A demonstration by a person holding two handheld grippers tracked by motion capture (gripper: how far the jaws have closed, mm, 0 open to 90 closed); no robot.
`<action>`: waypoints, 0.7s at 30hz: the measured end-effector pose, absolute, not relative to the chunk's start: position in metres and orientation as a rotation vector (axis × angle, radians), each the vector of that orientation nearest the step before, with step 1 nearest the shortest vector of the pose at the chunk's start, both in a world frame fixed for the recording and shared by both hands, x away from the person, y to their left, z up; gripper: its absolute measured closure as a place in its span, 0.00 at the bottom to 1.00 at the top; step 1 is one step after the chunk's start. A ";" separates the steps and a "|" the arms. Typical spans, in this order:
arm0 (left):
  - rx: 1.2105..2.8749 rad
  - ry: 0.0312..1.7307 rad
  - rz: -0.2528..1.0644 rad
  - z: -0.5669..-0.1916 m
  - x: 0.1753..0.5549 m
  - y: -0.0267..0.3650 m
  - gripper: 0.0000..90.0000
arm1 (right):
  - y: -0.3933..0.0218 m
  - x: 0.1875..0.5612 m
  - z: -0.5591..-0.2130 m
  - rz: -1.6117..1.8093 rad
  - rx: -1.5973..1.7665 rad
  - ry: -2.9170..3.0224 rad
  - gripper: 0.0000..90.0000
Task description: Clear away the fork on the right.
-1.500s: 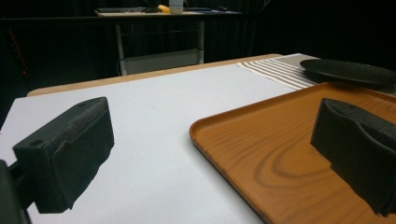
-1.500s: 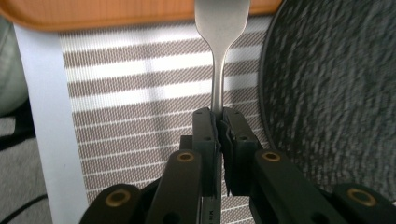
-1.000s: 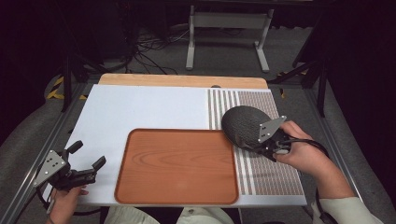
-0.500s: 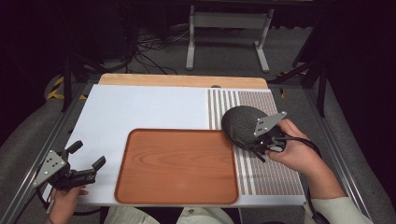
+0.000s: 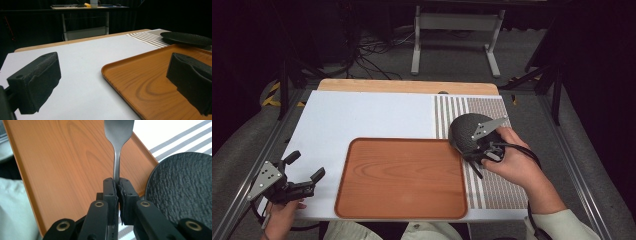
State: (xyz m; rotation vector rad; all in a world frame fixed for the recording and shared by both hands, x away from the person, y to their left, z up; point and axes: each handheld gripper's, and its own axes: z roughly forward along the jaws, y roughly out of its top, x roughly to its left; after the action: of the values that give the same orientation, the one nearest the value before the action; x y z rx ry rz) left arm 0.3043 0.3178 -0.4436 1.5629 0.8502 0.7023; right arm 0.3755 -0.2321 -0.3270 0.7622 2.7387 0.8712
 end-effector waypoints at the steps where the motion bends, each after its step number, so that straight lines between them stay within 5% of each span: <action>1: 1.563 0.850 0.702 -0.444 0.304 0.318 0.00 | -0.232 0.375 -0.327 0.871 0.762 2.739 0.94; 21: 1.563 0.845 0.703 -0.443 0.304 0.318 0.00 | -0.192 0.377 -0.335 0.838 1.068 2.722 0.94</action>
State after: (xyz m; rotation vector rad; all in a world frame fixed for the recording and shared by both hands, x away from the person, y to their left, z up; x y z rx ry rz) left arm 0.3041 0.3177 -0.4433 1.5630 0.8448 0.7033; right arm 0.3766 -0.1922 -0.3353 1.0683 2.7221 0.8378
